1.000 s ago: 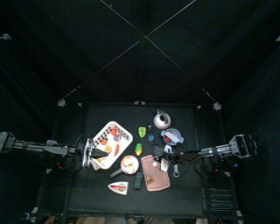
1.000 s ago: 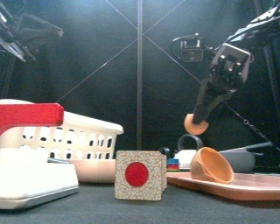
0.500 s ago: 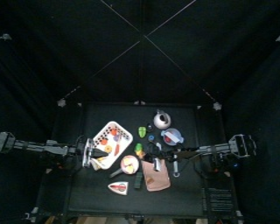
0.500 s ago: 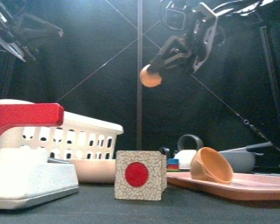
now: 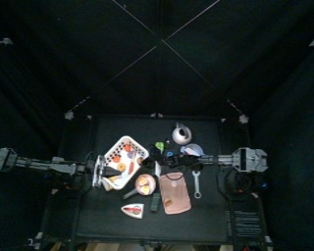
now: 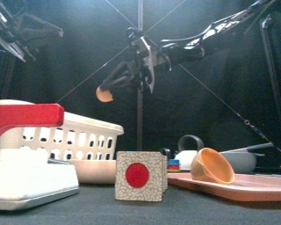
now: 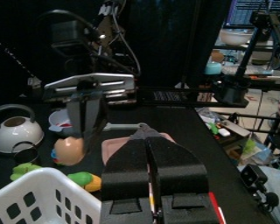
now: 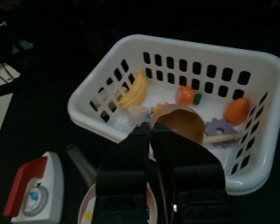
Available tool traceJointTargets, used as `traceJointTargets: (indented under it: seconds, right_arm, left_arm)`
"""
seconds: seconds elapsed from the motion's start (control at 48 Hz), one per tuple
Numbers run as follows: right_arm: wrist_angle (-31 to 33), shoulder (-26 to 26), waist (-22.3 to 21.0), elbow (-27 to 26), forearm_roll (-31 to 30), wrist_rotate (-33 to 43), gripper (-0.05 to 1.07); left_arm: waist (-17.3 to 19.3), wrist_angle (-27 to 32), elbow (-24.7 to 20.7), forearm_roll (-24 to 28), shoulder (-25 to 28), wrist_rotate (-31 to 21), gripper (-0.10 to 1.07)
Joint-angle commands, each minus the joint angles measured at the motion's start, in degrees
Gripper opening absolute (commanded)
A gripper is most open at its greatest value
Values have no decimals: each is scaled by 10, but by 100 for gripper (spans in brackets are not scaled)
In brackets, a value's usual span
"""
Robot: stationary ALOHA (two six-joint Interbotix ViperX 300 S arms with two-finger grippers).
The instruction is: Place eggshell in basket
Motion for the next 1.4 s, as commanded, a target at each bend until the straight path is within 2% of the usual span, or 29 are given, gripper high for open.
traceJointTargets:
  seconds: [0.0, 0.417, 0.979, 1.375]
  right_arm:
    - [-5, 0, -4, -21, 3, -1, 42]
    - [-4, 5, -18, -19, 15, -2, 71]
    - [-4, 6, -22, -24, 17, -1, 75]
    - [44, 6, -22, -20, 23, -1, 91]
  left_arm:
    - [1, -5, -7, -1, 2, 0, 2]
    - [1, -5, -6, -1, 2, 1, 2]
    - [1, -5, -4, -1, 2, 1, 2]
    - [2, -5, -1, -1, 2, 1, 2]
